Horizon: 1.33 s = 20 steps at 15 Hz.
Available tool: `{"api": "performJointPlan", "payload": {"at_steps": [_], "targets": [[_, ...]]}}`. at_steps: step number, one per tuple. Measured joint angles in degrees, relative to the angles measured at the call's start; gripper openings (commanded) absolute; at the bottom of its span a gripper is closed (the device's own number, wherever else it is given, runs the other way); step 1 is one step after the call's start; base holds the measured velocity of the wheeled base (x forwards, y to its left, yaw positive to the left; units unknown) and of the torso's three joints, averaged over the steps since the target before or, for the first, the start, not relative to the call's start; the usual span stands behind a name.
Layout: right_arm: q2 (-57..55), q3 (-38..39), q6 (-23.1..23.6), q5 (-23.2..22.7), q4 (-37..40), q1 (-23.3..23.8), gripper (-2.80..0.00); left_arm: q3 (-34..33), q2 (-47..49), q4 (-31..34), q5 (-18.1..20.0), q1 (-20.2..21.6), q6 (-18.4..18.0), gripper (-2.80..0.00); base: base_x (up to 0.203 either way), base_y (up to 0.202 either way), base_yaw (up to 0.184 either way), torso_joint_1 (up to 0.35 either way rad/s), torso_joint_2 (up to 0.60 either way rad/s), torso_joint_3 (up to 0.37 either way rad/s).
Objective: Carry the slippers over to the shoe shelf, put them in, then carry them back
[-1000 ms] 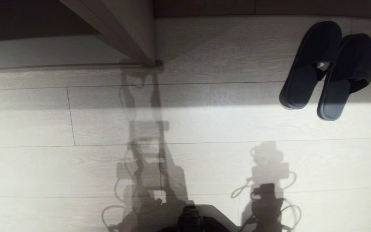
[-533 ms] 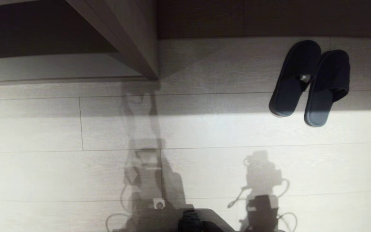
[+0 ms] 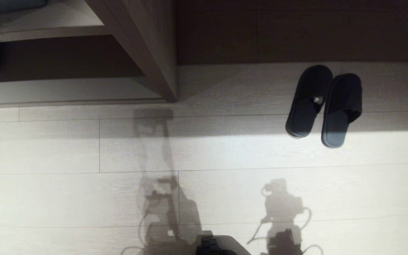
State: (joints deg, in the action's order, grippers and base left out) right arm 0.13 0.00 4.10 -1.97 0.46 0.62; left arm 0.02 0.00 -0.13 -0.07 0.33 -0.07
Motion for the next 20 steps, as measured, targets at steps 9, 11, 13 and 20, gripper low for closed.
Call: {"api": "performJointPlan", "payload": {"at_steps": [9, 11, 13, 20], "targets": [[-0.02, 0.0, 0.0, 0.0, 0.0, 0.0, -2.8, -0.02, 0.0, 0.0, 0.0, 0.0, 0.02, -2.8, 0.0, 0.0, 0.0, 0.003, 0.0, 0.204], [-0.02, 0.0, -0.02, 0.0, 0.0, 0.0, -2.8, -0.02, 0.0, 0.0, 0.0, 0.0, -0.03, -2.8, 0.0, 0.0, 0.0, 0.002, 0.0, 0.2], [-0.02, 0.0, 0.0, -0.02, 0.02, 0.0, -2.8, -0.02, -0.01, -0.05, 0.0, 0.0, 0.03, -2.8, 0.0, 0.0, 0.0, 0.006, 0.0, 0.2], [-0.04, 0.0, 0.01, -0.02, 0.0, 0.0, -2.8, -0.02, 0.0, -0.02, 0.0, 0.0, 0.02, -2.8, 0.0, 0.0, 0.0, 0.003, 0.0, 0.206]]}}
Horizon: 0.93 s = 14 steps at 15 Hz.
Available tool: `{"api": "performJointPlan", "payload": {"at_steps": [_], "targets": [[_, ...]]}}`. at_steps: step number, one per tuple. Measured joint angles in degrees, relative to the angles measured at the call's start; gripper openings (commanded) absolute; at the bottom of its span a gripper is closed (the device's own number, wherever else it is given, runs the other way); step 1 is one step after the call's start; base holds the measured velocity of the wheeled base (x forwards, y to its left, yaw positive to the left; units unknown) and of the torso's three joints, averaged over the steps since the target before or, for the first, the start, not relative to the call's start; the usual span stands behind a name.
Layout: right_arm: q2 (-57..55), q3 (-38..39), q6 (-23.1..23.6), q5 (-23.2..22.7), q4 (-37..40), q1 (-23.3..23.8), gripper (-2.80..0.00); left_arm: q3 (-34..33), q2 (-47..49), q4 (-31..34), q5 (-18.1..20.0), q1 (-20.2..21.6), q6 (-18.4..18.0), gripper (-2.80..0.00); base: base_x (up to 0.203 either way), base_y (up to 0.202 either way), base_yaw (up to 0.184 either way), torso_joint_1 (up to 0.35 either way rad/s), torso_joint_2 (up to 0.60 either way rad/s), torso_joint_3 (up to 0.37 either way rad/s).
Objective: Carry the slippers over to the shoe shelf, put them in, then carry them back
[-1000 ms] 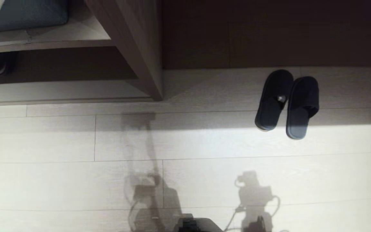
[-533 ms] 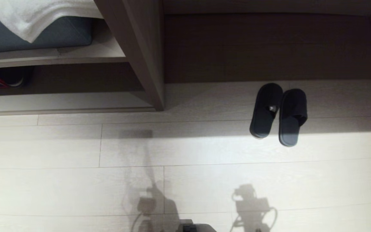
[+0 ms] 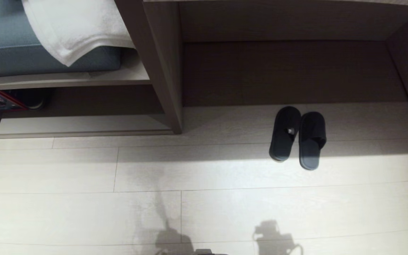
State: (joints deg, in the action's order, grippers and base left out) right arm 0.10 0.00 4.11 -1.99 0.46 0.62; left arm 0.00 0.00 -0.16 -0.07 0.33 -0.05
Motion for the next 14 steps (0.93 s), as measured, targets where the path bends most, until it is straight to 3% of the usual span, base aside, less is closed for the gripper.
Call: {"api": "performJointPlan", "payload": {"at_steps": [14], "targets": [[-0.02, 0.0, -0.05, 0.0, 0.0, 0.0, -2.8, 0.02, 0.0, 0.0, 0.0, 0.0, 0.0, -2.8, 0.0, 0.0, 0.0, 0.002, 0.0, 0.203]]}}
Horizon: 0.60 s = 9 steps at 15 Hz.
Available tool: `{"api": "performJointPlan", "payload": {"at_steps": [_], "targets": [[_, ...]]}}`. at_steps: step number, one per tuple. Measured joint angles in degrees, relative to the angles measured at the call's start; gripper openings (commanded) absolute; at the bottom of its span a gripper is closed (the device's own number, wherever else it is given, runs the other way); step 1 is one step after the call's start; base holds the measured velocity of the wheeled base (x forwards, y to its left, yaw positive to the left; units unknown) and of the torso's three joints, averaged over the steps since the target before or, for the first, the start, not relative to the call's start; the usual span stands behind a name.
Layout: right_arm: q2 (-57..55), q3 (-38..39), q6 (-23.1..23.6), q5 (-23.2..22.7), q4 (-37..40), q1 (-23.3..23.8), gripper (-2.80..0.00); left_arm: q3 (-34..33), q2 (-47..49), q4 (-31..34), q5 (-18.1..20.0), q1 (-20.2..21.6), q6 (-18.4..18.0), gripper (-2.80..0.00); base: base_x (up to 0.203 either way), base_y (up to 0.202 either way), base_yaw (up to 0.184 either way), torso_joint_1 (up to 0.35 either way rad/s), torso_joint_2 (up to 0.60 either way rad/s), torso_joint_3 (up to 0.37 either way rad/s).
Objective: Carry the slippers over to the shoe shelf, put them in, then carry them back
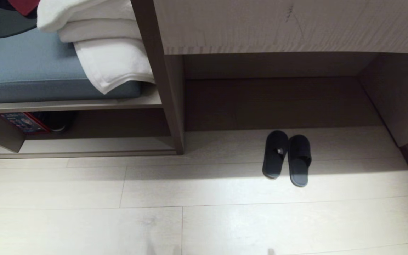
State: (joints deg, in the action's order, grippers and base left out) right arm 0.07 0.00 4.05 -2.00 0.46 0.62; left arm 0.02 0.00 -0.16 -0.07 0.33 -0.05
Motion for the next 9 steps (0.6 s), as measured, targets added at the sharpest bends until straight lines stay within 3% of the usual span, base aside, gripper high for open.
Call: {"api": "performJointPlan", "payload": {"at_steps": [9], "targets": [[0.0, 0.0, 0.02, 0.0, -0.01, 0.0, -2.8, 0.0, 0.0, -0.02, 0.0, -0.01, 0.02, -2.8, 0.0, 0.0, 0.0, 0.002, 0.0, 0.201]]}}
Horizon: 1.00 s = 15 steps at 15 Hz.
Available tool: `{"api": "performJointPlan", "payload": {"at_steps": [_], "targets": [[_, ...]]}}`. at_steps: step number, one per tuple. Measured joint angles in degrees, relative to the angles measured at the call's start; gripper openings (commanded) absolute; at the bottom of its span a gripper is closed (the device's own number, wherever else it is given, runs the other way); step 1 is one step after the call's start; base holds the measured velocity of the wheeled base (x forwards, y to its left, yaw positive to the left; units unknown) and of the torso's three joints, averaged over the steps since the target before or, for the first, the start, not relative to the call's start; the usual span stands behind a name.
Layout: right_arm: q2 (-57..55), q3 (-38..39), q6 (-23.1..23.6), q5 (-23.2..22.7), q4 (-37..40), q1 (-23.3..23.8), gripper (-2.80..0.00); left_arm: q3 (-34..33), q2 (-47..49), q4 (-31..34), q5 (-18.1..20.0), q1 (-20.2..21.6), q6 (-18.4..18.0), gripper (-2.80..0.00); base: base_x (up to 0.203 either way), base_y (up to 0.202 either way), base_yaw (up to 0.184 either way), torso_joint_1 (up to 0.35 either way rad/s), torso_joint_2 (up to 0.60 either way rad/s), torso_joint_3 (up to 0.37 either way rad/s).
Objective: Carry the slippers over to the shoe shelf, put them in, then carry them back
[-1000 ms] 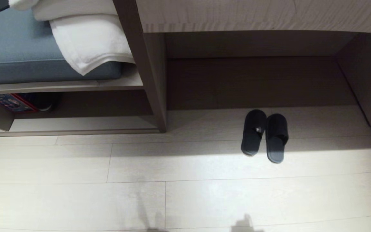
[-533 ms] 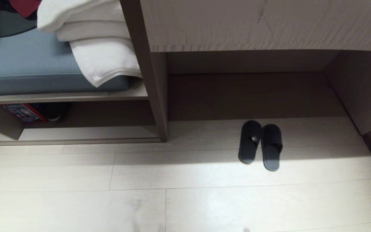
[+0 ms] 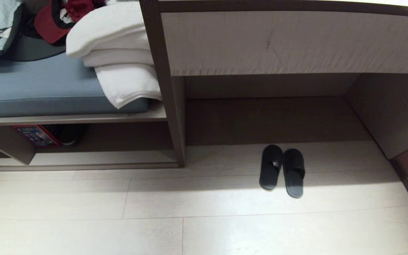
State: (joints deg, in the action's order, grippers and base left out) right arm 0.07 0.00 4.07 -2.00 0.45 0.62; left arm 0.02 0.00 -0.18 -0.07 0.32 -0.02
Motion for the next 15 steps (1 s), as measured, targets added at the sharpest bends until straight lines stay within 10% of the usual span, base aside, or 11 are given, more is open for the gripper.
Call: {"api": "performJointPlan", "payload": {"at_steps": [15], "targets": [[0.0, 0.0, 0.0, 0.02, -0.01, 0.0, -2.8, 0.0, 0.0, -0.02, -0.01, 0.01, 0.02, -2.8, 0.0, 0.0, 0.0, 0.002, 0.0, 0.202]]}}
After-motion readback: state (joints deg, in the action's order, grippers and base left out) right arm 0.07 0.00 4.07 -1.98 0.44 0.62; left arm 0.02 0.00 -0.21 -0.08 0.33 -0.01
